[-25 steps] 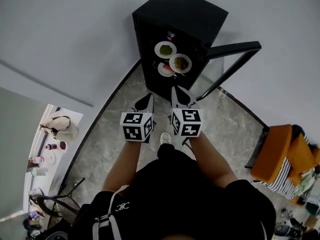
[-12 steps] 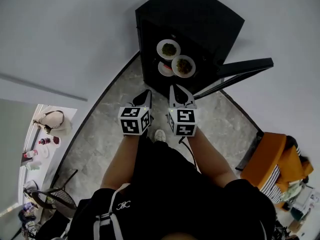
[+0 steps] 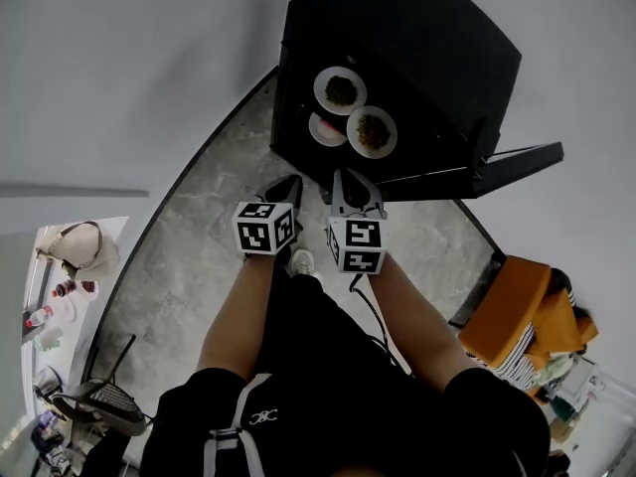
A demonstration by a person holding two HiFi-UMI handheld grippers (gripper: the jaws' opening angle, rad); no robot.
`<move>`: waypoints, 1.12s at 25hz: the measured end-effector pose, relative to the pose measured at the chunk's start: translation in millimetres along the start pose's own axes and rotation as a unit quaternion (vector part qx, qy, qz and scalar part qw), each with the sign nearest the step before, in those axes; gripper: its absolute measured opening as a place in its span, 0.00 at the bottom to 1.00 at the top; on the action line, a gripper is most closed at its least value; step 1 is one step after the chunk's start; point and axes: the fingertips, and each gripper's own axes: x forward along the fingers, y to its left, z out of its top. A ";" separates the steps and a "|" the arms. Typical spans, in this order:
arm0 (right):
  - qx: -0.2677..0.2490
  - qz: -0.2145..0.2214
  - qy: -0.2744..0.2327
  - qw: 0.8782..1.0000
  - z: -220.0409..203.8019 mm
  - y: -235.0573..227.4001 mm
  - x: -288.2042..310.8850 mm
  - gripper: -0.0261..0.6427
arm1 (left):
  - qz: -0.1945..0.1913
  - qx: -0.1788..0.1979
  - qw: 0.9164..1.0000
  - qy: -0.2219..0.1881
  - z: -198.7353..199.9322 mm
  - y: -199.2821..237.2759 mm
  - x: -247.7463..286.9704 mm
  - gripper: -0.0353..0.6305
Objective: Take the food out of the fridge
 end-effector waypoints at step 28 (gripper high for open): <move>-0.021 -0.002 0.120 0.993 -160.1 -18.4 140.9 0.03 | -0.152 -0.390 0.906 -0.059 -109.5 152.4 297.0 0.21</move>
